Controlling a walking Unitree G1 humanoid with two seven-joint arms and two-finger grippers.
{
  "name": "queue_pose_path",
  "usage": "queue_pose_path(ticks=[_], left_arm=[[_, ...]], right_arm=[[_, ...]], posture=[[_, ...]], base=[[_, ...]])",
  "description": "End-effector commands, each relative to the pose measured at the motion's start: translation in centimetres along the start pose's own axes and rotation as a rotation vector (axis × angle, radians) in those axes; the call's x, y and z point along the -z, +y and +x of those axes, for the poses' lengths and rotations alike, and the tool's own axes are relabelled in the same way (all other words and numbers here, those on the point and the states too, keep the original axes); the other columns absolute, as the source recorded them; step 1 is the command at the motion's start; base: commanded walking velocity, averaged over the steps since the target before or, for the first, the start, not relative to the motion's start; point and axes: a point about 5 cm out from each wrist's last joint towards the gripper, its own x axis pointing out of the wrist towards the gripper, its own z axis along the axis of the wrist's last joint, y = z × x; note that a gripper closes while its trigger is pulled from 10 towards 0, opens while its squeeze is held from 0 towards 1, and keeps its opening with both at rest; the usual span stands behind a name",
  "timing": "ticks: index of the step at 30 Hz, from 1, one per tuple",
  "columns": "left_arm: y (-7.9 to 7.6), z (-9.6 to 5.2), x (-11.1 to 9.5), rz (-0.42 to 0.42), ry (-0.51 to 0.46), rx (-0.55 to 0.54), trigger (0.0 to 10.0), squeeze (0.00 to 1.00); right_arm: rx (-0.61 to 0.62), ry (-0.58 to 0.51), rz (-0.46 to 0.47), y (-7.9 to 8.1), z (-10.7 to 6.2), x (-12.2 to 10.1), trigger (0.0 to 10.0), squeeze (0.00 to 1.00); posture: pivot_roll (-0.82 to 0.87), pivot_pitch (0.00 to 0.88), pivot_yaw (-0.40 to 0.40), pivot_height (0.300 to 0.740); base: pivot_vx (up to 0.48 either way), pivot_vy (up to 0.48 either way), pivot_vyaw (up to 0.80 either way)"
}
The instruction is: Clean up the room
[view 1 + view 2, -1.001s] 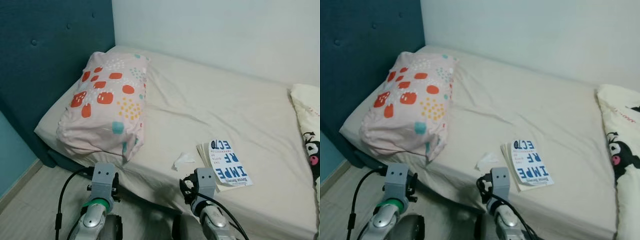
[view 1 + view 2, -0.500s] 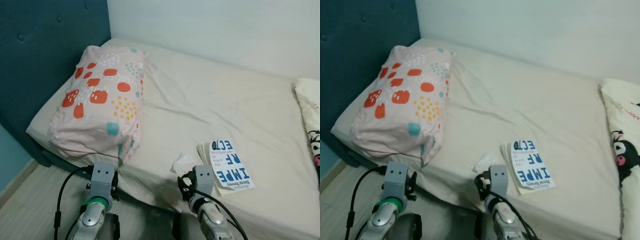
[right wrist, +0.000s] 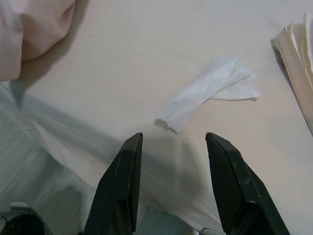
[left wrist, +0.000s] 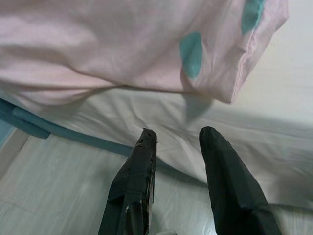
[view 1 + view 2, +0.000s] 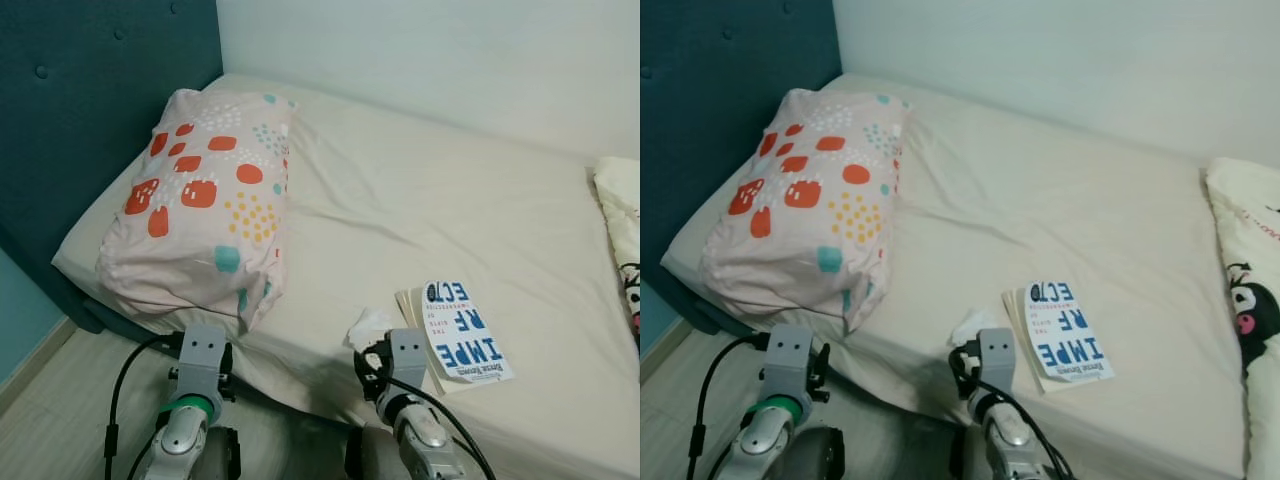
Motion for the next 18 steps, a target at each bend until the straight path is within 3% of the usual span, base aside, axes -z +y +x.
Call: queue_pose_path(ticks=[1, 18], left_arm=[[-0.10, -0.09, 0.47, 0.015, 0.026, 0.008, 10.0, 0.00], [-0.34, -0.33, 0.67, 0.017, 0.032, 0.005, 10.0, 0.00]], right_arm=[[0.019, 0.020, 0.021, -0.18, -0.45, 0.79, 10.0, 0.00], [-0.014, 0.017, 0.019, 0.65, 0.18, 0.20, 10.0, 0.00]], posture=[[0.05, 0.028, -0.012, 0.627], [0.07, 0.052, -0.019, 0.607]], base=[[0.000, 0.000, 0.00], [0.000, 0.000, 0.00]])
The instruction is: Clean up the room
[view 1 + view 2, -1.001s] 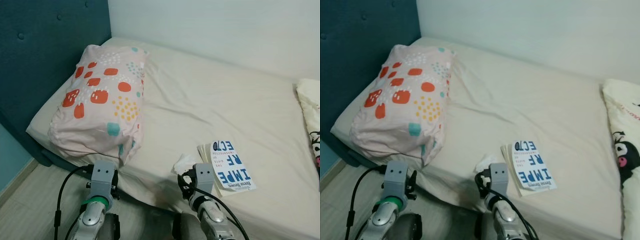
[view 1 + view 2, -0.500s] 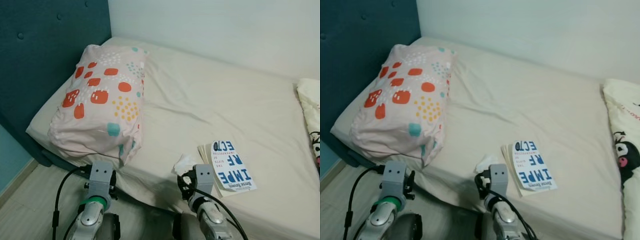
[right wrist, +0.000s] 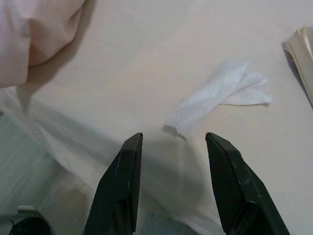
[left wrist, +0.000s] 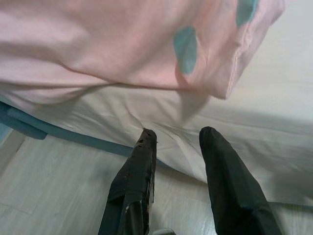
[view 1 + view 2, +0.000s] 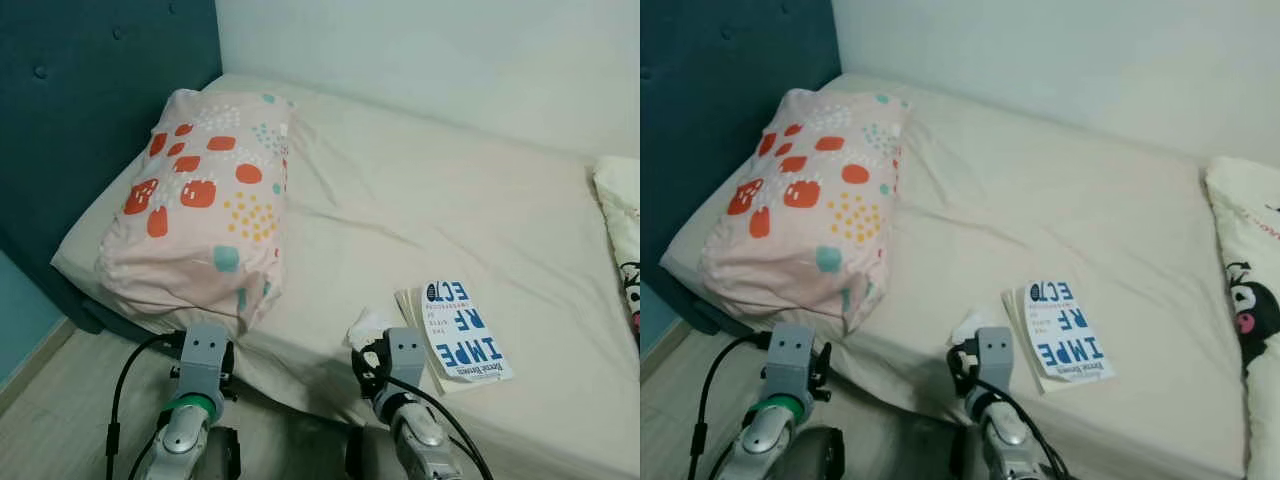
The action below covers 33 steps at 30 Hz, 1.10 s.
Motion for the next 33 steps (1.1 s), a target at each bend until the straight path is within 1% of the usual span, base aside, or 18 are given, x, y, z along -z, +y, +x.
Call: queue_pose_path(ticks=[1, 3, 5, 9, 11, 13, 14, 15, 16, 19, 20, 21, 22, 23, 26, 27, 29, 33], left_arm=[[0.1, -0.2, 0.4, 0.016, 0.024, -0.003, 10.0, 0.00], [0.6, -0.2, 0.4, 0.018, 0.019, -0.013, 10.0, 0.00], [0.8, -0.2, 0.2, 0.026, 0.012, -0.020, 10.0, 0.00], [1.0, -0.6, 0.2, 0.029, -0.004, -0.036, 10.0, 0.00], [1.0, -0.9, 0.2, 0.024, -0.017, -0.047, 10.0, 0.00], [1.0, -0.9, 0.2, 0.024, -0.017, -0.047, 10.0, 0.00], [1.1, -1.2, 0.2, 0.030, -0.027, -0.052, 10.0, 0.00], [1.2, -1.5, 0.2, 0.040, -0.043, -0.054, 10.0, 0.00], [1.2, -1.5, 0.2, 0.040, -0.043, -0.054, 10.0, 0.00], [1.7, -2.8, 1.8, 0.165, -0.037, -0.015, 10.0, 0.00], [1.7, -2.8, 1.8, 0.165, -0.037, -0.015, 10.0, 0.00], [1.9, -3.4, 2.5, 0.195, -0.017, -0.001, 10.0, 0.00], [1.9, -3.4, 2.5, 0.195, -0.017, -0.001, 10.0, 0.00], [1.9, -3.7, 3.0, 0.210, -0.003, 0.006, 10.0, 0.00], [2.5, -4.9, 4.1, 0.203, 0.044, -0.009, 10.0, 0.00], [2.5, -4.9, 4.1, 0.203, 0.044, -0.009, 10.0, 0.00], [2.7, -5.5, 4.6, 0.203, 0.065, -0.019, 10.0, 0.00], [2.7, -5.8, 4.7, 0.202, 0.068, -0.025, 10.0, 0.00]], right_arm=[[0.006, 0.027, 0.016, 0.0, -0.2, 0.6, 10.0, 0.00], [0.001, 0.020, 0.022, 0.2, 0.0, 0.4, 10.0, 0.00], [-0.009, 0.016, 0.024, 0.5, 0.3, 0.0, 10.0, 0.00], [-0.023, 0.015, 0.023, 0.8, 0.5, -0.3, 10.0, 0.00], [-0.045, 0.008, 0.024, 1.0, 0.8, -0.7, 10.0, 0.00], [-0.045, 0.008, 0.024, 1.0, 0.8, -0.7, 10.0, 0.00], [-0.065, -0.001, 0.023, 1.3, 1.0, -1.0, 10.0, 0.00], [-0.081, -0.011, 0.022, 1.5, 1.2, -1.4, 10.0, 1.00], [-0.081, -0.011, 0.022, 1.5, 1.2, -1.4, 10.0, 1.00], [-0.119, -0.020, 0.012, 2.0, 1.8, -2.2, 10.0, 1.00], [-0.119, -0.020, 0.012, 2.0, 1.8, -2.2, 10.0, 1.00], [-0.124, -0.013, 0.004, 2.1, 2.0, -2.4, 10.0, 1.00], [-0.124, -0.013, 0.004, 2.1, 2.0, -2.4, 10.0, 1.00], [-0.125, -0.008, -0.001, 2.2, 2.2, -2.5, 10.0, 1.00], [-0.138, 0.019, -0.021, 2.7, 2.7, -2.9, 10.0, 1.00], [-0.138, 0.019, -0.021, 2.7, 2.7, -2.9, 10.0, 1.00], [-0.143, 0.042, -0.047, 3.2, 3.1, -3.2, 10.0, 1.00], [-0.142, 0.049, -0.062, 3.3, 3.3, -3.4, 10.0, 1.00]], posture=[[0.07, 0.058, -0.021, 0.607], [0.07, 0.062, -0.025, 0.607], [0.07, 0.088, -0.047, 0.607], [0.08, 0.093, -0.058, 0.607], [0.08, 0.100, -0.080, 0.607], [0.08, 0.100, -0.080, 0.607], [0.08, 0.099, -0.086, 0.607], [0.09, 0.104, -0.095, 0.607], [0.09, 0.104, -0.095, 0.607], [0.09, 0.113, -0.120, 0.607], [0.09, 0.113, -0.120, 0.607], [0.10, 0.117, -0.127, 0.607], [0.10, 0.117, -0.127, 0.607], [0.10, 0.119, -0.130, 0.607], [0.11, 0.128, -0.143, 0.607], [0.11, 0.128, -0.143, 0.607], [0.13, 0.141, -0.158, 0.607], [0.14, 0.151, -0.165, 0.607]], base=[[0.000, 0.000, 0.00], [0.000, 0.000, 0.00], [0.000, 0.000, 0.00], [0.000, 0.000, 0.00], [0.000, 0.000, 0.00], [0.000, 0.000, 0.00], [0.000, 0.000, 0.00], [0.000, 0.000, 0.00], [0.000, 0.000, 0.00], [0.000, 0.000, 0.00], [0.000, 0.000, 0.00], [0.000, 0.000, 0.00], [0.000, 0.000, 0.00], [0.000, 0.000, 0.00], [0.000, 0.000, 0.00], [0.000, 0.000, 0.00], [0.000, 0.000, 0.00], [0.000, 0.000, 0.00]])
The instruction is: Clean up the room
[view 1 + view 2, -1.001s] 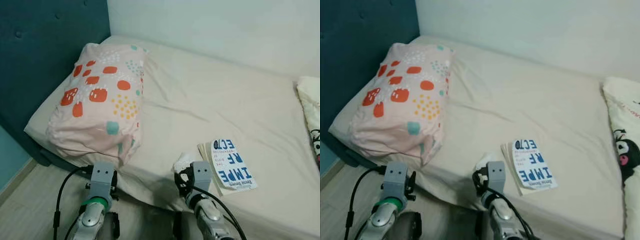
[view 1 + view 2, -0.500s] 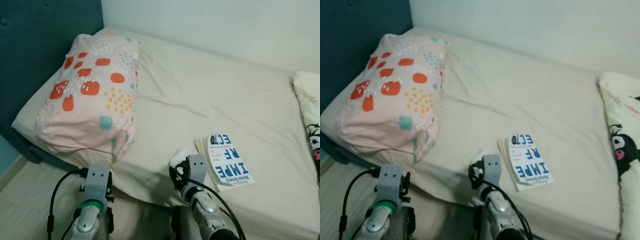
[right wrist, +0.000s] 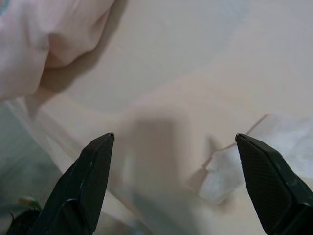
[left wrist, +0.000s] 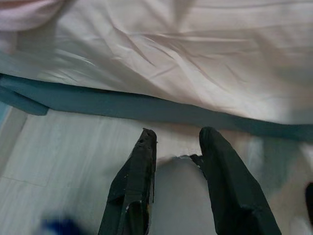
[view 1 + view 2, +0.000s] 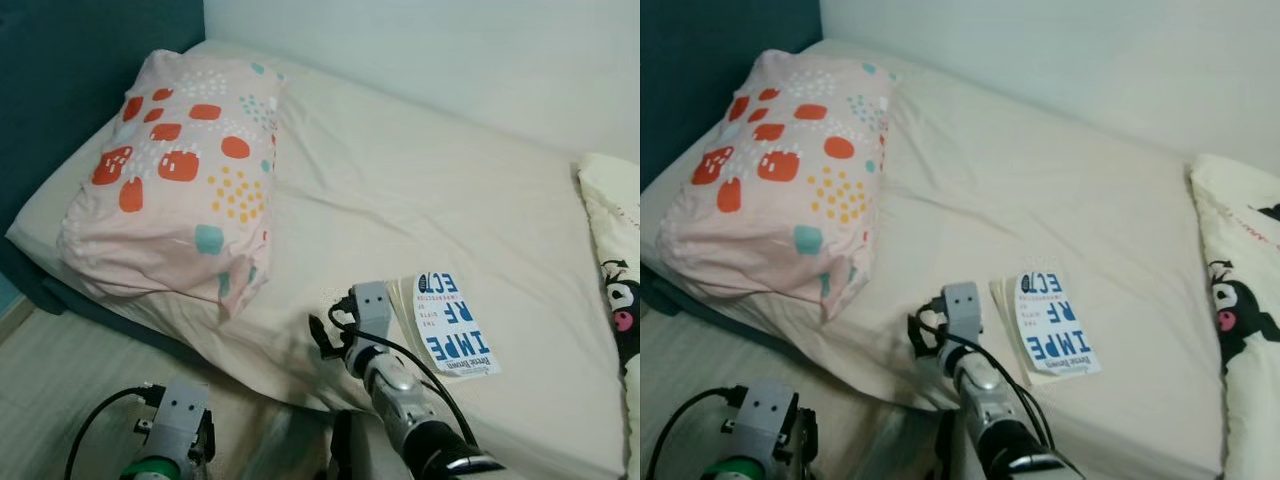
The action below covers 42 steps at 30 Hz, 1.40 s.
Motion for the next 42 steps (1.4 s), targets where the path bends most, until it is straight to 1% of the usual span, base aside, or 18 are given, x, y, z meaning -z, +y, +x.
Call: queue_pose_path(ticks=[1, 3, 6, 8, 9, 11, 12, 17, 19, 20, 21, 22, 26, 27, 31, 35, 38, 42], left_arm=[[-0.2, -0.7, 0.4, 0.005, 0.018, 0.005, 10.0, 0.00], [-0.1, -1.1, 0.5, 0.009, 0.017, 0.001, 10.0, 0.00], [0.0, -1.3, 0.5, 0.011, 0.017, 0.001, 10.0, 0.00], [0.2, -1.7, 0.5, 0.020, 0.015, 0.002, 10.0, 0.00], [0.4, -1.9, 0.5, 0.027, 0.013, 0.005, 10.0, 0.00], [0.6, -2.0, 0.4, 0.032, 0.011, 0.007, 10.0, 0.00], [0.7, -2.0, 0.3, 0.039, 0.008, 0.010, 10.0, 0.00], [1.6, -2.4, -0.3, 0.077, -0.002, 0.029, 10.0, 0.00], [1.6, -2.4, -0.3, 0.077, -0.002, 0.029, 10.0, 0.00], [2.1, -2.8, -0.6, 0.091, -0.006, 0.036, 10.0, 0.00], [2.1, -2.8, -0.6, 0.091, -0.006, 0.036, 10.0, 0.00], [2.6, -3.2, -0.9, 0.101, -0.013, 0.048, 10.0, 0.00], [2.9, -3.9, -1.2, 0.113, -0.009, 0.061, 10.0, 0.00], [3.0, -4.4, -1.2, 0.119, -0.003, 0.067, 10.0, 0.00], [3.1, -5.2, -1.2, 0.125, 0.008, 0.077, 10.0, 0.00], [3.5, -6.4, -1.3, 0.143, 0.025, 0.092, 10.0, 0.00], [3.7, -6.7, -1.4, 0.146, 0.031, 0.095, 10.0, 0.00], [3.8, -7.2, -1.3, 0.151, 0.046, 0.101, 10.0, 0.00]], right_arm=[[0.021, 0.038, -0.001, -0.3, -0.1, 0.6, 10.0, 1.00], [0.038, 0.024, 0.002, -0.5, 0.0, 0.2, 10.0, 1.00], [0.047, 0.019, 0.000, -0.6, 0.0, 0.1, 10.0, 1.00], [0.094, 0.012, -0.037, -1.1, 0.0, -0.2, 10.0, 1.00], [0.120, 0.014, -0.041, -1.4, 0.0, -0.2, 10.0, 0.49], [0.137, 0.015, -0.041, -1.5, 0.0, -0.2, 10.0, 0.49], [0.157, 0.024, -0.049, -1.7, 0.0, -0.2, 10.0, 0.00], [0.202, 0.063, -0.050, -1.8, 0.0, 0.1, 10.0, 0.00], [0.202, 0.063, -0.050, -1.8, 0.0, 0.1, 10.0, 0.00], [0.227, 0.072, -0.058, -1.9, 0.0, 0.1, 10.0, 0.00], [0.227, 0.072, -0.058, -1.9, 0.0, 0.1, 10.0, 0.00], [0.255, 0.079, -0.027, -2.2, 0.0, 0.0, 10.0, 0.00], [0.294, 0.077, -0.003, -2.6, 0.0, -0.1, 10.0, 0.00], [0.318, 0.070, -0.001, -3.0, 0.0, -0.3, 10.0, 0.00], [0.356, 0.052, -0.003, -3.5, -0.1, -0.6, 10.0, 0.00], [0.442, -0.028, 0.039, -4.7, -0.2, -2.1, 10.0, 0.00], [0.471, -0.048, 0.056, -5.2, -0.3, -2.4, 10.0, 0.00], [0.500, -0.023, 0.060, -5.7, -0.5, -2.0, 10.0, 0.00]], posture=[[0.15, 0.157, -0.166, 0.607], [0.17, 0.160, -0.161, 0.607], [0.18, 0.161, -0.160, 0.607], [0.20, 0.172, -0.146, 0.607], [0.21, 0.176, -0.140, 0.607], [0.21, 0.177, -0.137, 0.607], [0.22, 0.184, -0.129, 0.607], [0.25, 0.213, -0.101, 0.607], [0.25, 0.213, -0.101, 0.607], [0.28, 0.245, -0.084, 0.607], [0.28, 0.245, -0.084, 0.607], [0.29, 0.255, -0.078, 0.607], [0.31, 0.289, -0.060, 0.607], [0.32, 0.298, -0.051, 0.607], [0.33, 0.304, -0.043, 0.607], [0.35, 0.323, -0.029, 0.607], [0.36, 0.323, -0.027, 0.607], [0.36, 0.329, -0.023, 0.607]], base=[[0.000, 0.000, 0.00], [0.000, 0.000, 0.00], [0.000, 0.000, 0.00], [0.000, 0.000, 0.00], [0.000, 0.000, 0.00], [0.000, 0.000, 0.00], [0.000, 0.000, 0.00], [0.000, 0.000, 0.00], [0.000, 0.000, 0.00], [0.000, 0.000, 0.00], [0.000, 0.000, 0.00], [0.000, 0.000, 0.00], [0.000, 0.000, 0.00], [0.000, 0.000, 0.00], [0.000, 0.000, 0.00], [0.000, 0.000, 0.00], [0.000, 0.000, 0.00], [0.000, 0.000, 0.00]])
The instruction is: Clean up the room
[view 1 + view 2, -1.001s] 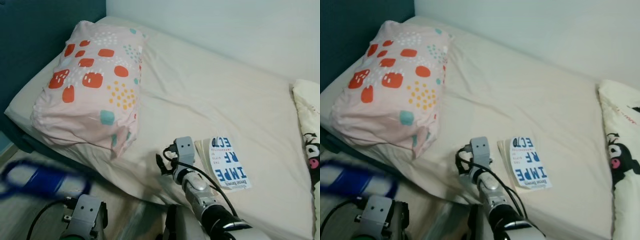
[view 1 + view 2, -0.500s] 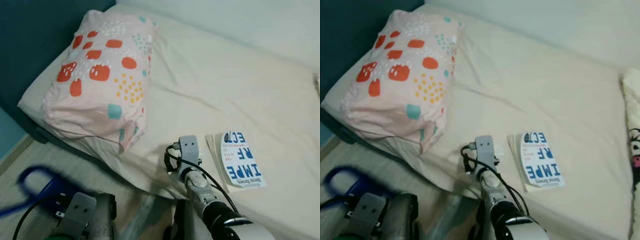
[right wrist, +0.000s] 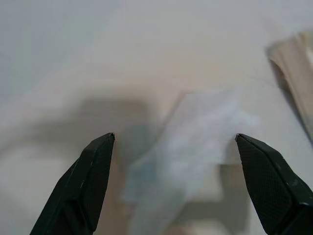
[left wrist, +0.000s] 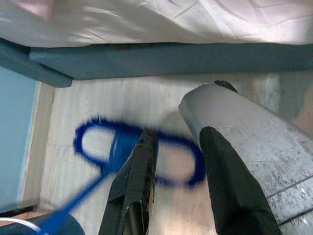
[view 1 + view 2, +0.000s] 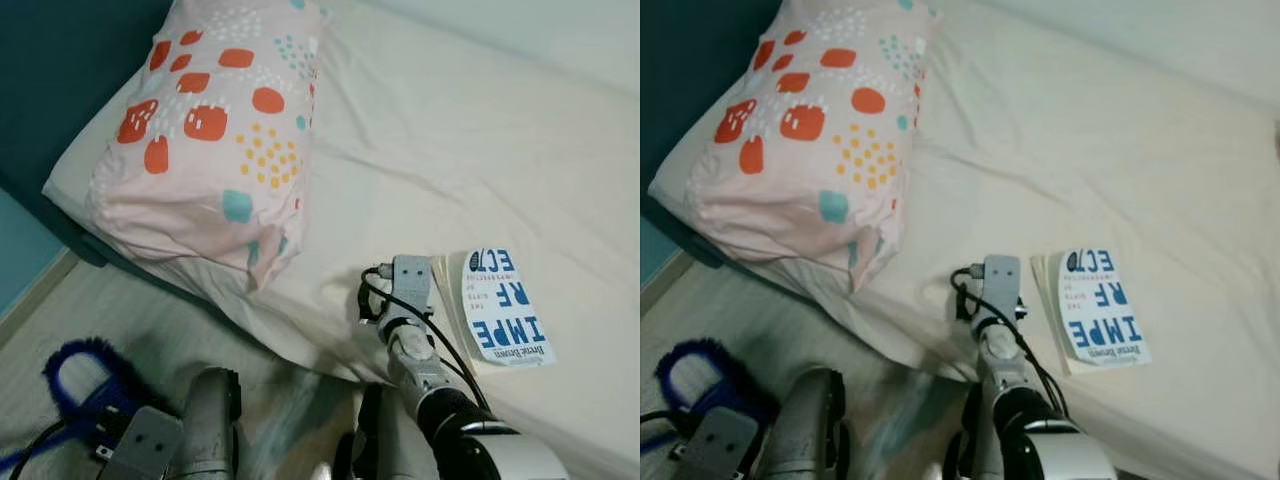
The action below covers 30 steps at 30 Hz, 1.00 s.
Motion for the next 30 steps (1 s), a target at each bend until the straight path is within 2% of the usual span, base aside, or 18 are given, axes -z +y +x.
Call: queue_pose_path(ticks=[1, 3, 5, 8, 9, 10, 11, 12, 30], left_arm=[[-0.2, -0.6, 0.9, 0.005, 0.052, 0.018, 10.0, 0.00], [-0.2, -0.7, 0.9, 0.008, 0.055, 0.022, 10.0, 0.00], [-0.2, -0.9, 1.1, 0.019, 0.062, 0.034, 10.0, 0.00], [-0.2, -0.9, 1.1, 0.021, 0.065, 0.037, 10.0, 0.00], [-0.3, -1.0, 1.1, 0.022, 0.067, 0.039, 10.0, 0.00], [-0.2, -1.0, 1.1, 0.023, 0.068, 0.039, 10.0, 0.00], [-0.2, -1.1, 1.0, 0.022, 0.071, 0.040, 10.0, 0.00], [-0.1, -1.1, 1.0, 0.024, 0.074, 0.039, 10.0, 0.00], [0.4, -1.0, 1.0, 0.031, 0.079, 0.022, 10.0, 0.00]], right_arm=[[0.024, 0.052, 0.011, -0.4, -0.4, 1.3, 10.0, 0.00], [0.017, 0.074, -0.003, -0.3, -0.5, 1.7, 10.0, 0.00], [-0.007, 0.127, -0.122, -0.1, -0.8, 2.8, 10.0, 0.00], [-0.001, 0.154, -0.152, -0.1, -1.1, 3.4, 10.0, 0.00], [0.011, 0.173, -0.153, -0.3, -1.3, 3.8, 4.7, 0.00], [0.023, 0.186, -0.129, -0.4, -1.4, 4.1, 1.6, 0.00], [0.031, 0.193, -0.107, -0.5, -1.4, 4.2, 1.6, 0.00], [0.035, 0.194, -0.084, -0.5, -1.4, 4.2, 0.0, 0.00], [0.085, 0.178, -0.042, -1.4, -1.0, 3.5, 0.0, 0.00]], posture=[[0.36, 0.329, -0.023, 0.607], [0.36, 0.330, -0.021, 0.607], [0.36, 0.332, -0.021, 0.607], [0.37, 0.331, -0.019, 0.607], [0.37, 0.330, -0.018, 0.607], [0.37, 0.332, -0.019, 0.607], [0.37, 0.332, -0.019, 0.607], [0.37, 0.333, -0.019, 0.607], [0.38, 0.315, -0.028, 0.607]], base=[[0.000, 0.000, 0.00], [0.000, 0.000, 0.00], [0.000, 0.000, 0.00], [0.000, 0.000, 0.00], [0.000, 0.000, 0.00], [0.000, 0.000, 0.00], [0.000, 0.000, 0.00], [0.000, 0.000, 0.00], [0.000, 0.000, 0.00]])
